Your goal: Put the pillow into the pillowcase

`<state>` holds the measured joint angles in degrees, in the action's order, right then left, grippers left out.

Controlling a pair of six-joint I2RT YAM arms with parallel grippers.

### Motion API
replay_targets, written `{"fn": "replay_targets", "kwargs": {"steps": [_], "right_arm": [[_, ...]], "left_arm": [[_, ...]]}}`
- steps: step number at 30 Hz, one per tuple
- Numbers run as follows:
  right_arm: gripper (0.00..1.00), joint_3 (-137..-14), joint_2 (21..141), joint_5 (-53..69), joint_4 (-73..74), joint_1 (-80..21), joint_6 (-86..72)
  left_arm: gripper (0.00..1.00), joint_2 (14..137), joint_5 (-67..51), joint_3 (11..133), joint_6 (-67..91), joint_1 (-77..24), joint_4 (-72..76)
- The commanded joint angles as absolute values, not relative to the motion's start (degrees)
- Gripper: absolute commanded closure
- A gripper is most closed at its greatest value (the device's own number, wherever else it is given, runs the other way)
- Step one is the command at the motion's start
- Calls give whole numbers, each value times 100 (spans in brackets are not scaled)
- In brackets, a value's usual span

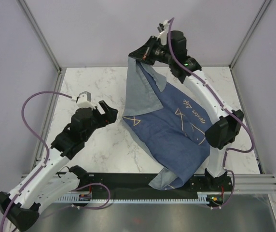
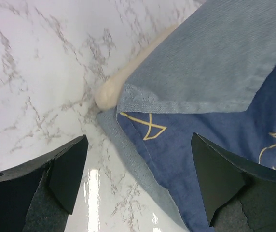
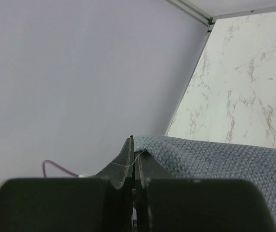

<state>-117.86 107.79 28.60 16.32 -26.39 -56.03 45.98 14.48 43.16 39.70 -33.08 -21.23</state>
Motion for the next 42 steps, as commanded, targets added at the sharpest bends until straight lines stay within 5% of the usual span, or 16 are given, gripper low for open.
{"fn": "replay_targets", "kwargs": {"steps": [1,5,7,11,15,16,19,24,25,28,42], "right_arm": [[100,-12216,11494,2163,1205,-3251,-5755],[99,-13494,12689,1986,1055,-4075,-6072],[74,-14121,13497,2030,1037,-4314,-6134],[57,-14294,13914,1996,897,-4290,-6311],[60,-12686,12693,1451,607,-3702,-5872],[79,-12439,12517,1442,537,-3544,-5836],[100,-12041,12156,1511,518,-2972,-5766],[100,-12470,12295,1801,659,-2496,-5713],[96,-12593,12365,1889,798,-2487,-5678],[60,-12823,12489,2258,1402,-2478,-5442],[51,-8702,10310,1732,1714,-2821,-4403]], "left_arm": [[5,4369,2249,4754,3621,-3296,-2776],[6,3763,2478,4799,3376,-3296,-2926],[6,3648,2609,4843,3287,-3296,-3040],[5,3691,2532,4896,3190,-3296,-3155],[5,4042,2224,4843,3270,-3296,-3094],[5,4260,2163,4799,3270,-3296,-3068],[5,4578,1952,4668,3340,-3296,-2805],[5,5246,1644,4500,3384,-3296,-2207],[5,5386,1557,4535,3358,-3296,-2102],[2,5949,1354,4771,3235,-3296,-2162],[3,6943,167,4737,3612,-2760,-1557]]}}
